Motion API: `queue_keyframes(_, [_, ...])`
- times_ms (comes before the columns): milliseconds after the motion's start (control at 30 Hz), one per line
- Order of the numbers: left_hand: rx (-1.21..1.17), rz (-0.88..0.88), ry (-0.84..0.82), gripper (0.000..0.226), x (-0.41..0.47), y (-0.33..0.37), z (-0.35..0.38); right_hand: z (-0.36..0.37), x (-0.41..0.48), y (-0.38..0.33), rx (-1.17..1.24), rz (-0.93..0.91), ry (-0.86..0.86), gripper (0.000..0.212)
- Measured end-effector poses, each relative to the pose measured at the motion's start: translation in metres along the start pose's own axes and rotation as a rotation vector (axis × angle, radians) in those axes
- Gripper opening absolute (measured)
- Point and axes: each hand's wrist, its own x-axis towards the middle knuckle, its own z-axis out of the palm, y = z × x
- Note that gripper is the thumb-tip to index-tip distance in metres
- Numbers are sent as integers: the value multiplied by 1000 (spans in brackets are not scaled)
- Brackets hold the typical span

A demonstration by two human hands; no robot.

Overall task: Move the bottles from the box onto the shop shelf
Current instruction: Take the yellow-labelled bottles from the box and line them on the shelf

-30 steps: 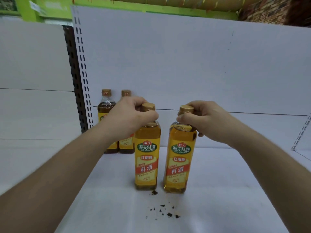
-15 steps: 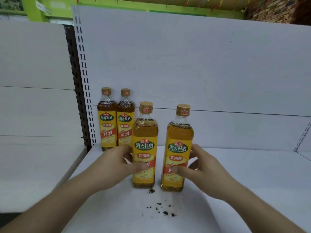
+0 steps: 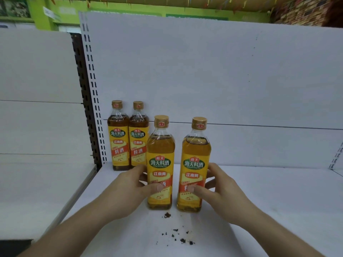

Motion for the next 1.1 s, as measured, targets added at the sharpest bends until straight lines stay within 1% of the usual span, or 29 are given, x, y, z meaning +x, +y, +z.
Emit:
queue_keyframes(100, [33,-3,19,48,6,-1,3,1,7,1,-1,1,-10,58])
queue_keyframes(200, [37,1,47,43,13,-2,6,2,14,2,15,12,-16,56])
queue_keyframes(333, [12,4,62,41,26,-3,7,4,24,5,20,17,-27,53])
queue_keyframes(667, [-35,-20,94,35,58,0,9,14,60,15,14,26,-2,54])
queue_keyframes(767, [-35,-21,96,37,66,-2,9,16,69,17,9,31,0,54])
queue_keyframes(900, [32,-27,111,42,78,-3,10,19,82,19,21,23,6,55])
queue_keyframes(1033, [80,-70,163,46,88,-2,11,23,95,21,39,45,13,56])
queue_keyframes(1100, [131,-80,197,44,90,-3,13,24,100,20,37,54,20,55])
